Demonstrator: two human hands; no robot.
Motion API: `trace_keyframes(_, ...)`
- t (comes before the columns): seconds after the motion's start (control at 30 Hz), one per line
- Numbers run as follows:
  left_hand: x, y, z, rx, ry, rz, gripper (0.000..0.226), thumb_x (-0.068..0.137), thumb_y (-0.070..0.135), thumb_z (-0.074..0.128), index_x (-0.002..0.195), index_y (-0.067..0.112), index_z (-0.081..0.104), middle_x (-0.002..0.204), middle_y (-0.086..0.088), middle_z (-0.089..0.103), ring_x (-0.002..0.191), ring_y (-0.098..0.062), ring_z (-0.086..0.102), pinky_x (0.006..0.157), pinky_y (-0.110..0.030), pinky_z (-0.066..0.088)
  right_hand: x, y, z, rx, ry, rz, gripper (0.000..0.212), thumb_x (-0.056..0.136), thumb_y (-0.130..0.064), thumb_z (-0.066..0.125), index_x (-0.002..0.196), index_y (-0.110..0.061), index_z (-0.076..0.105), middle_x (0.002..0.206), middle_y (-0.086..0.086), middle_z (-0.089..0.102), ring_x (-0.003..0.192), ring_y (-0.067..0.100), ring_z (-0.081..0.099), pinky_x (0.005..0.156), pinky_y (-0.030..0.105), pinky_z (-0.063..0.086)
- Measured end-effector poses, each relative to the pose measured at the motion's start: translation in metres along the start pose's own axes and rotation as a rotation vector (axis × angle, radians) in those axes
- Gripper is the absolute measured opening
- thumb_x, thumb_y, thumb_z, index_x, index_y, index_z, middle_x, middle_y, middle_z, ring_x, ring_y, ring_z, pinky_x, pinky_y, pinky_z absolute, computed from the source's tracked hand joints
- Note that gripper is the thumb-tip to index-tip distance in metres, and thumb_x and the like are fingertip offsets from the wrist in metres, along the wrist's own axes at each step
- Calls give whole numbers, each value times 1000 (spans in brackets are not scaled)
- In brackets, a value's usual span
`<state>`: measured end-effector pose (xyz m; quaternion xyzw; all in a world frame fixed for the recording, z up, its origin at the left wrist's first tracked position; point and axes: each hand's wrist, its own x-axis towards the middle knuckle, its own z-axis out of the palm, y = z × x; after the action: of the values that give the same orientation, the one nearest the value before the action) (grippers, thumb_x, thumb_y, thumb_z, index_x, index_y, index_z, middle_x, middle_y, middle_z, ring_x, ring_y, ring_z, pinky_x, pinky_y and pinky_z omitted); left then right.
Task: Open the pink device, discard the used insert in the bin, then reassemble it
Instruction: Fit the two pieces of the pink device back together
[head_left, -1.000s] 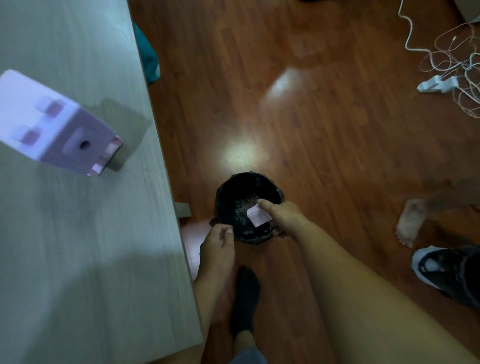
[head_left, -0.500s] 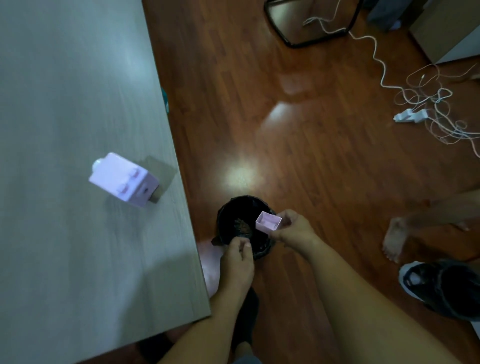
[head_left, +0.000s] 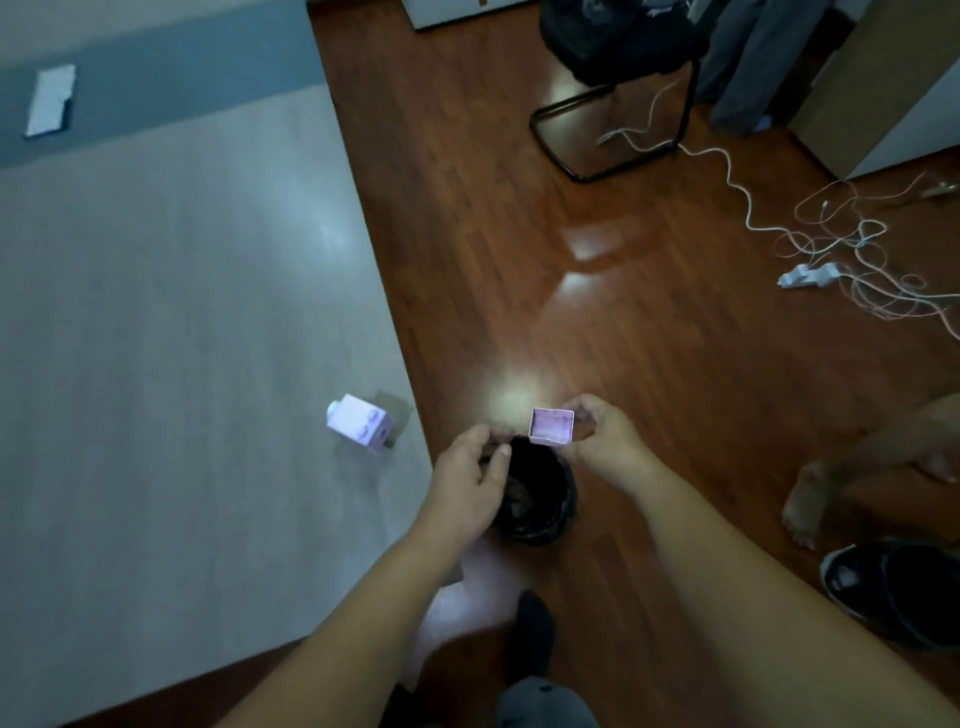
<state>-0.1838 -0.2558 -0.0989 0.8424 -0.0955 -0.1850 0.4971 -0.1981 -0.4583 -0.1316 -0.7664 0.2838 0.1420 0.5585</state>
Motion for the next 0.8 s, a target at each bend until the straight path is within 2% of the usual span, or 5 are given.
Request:
trace_keyframes(0.07, 6, 13, -43, 146, 31, 122, 20, 91, 5, 57, 106, 14, 66, 99, 2, 67, 84, 3, 61, 79, -6, 42, -8, -17, 3, -15, -14, -31, 27, 73, 15, 67, 92, -3, 61, 84, 2, 59, 59, 12, 45, 44, 20, 34)
trace_keyframes(0.2, 24, 19, -126, 674, -15, 274, 40, 82, 13, 58, 121, 23, 60, 125, 0, 64, 120, -19, 53, 103, -34, 44, -27, -48, 16, -59, -65, -103, 37, 62, -5, 59, 97, -14, 67, 83, -4, 66, 63, 14, 54, 56, 22, 40)
trace_keyframes(0.4, 42, -3, -161, 1243, -359, 98, 58, 82, 33, 66, 137, 24, 47, 143, -3, 52, 133, -29, 43, 109, -43, 35, -37, -65, 41, -175, -104, -157, 49, 63, -1, 70, 71, -49, 61, 68, -12, 62, 47, -2, 49, 45, 14, 38)
trace_keyframes(0.53, 45, -3, -163, 1056, -344, 18, 38, 82, 35, 68, 116, 18, 58, 118, -10, 65, 110, -31, 60, 95, -36, 49, -47, -74, 56, -244, -90, -178, 55, 64, 0, 69, 69, -53, 58, 78, -10, 62, 53, -2, 54, 45, 15, 38)
trace_keyframes(0.8, 9, 23, -212, 671, -286, 19, 39, 75, 20, 80, 108, 21, 61, 102, -1, 68, 87, -22, 63, 79, -32, 52, -66, -116, 92, -255, -146, -312, 32, 62, -13, 72, 91, -25, 65, 91, 2, 75, 57, 1, 57, 52, 17, 45)
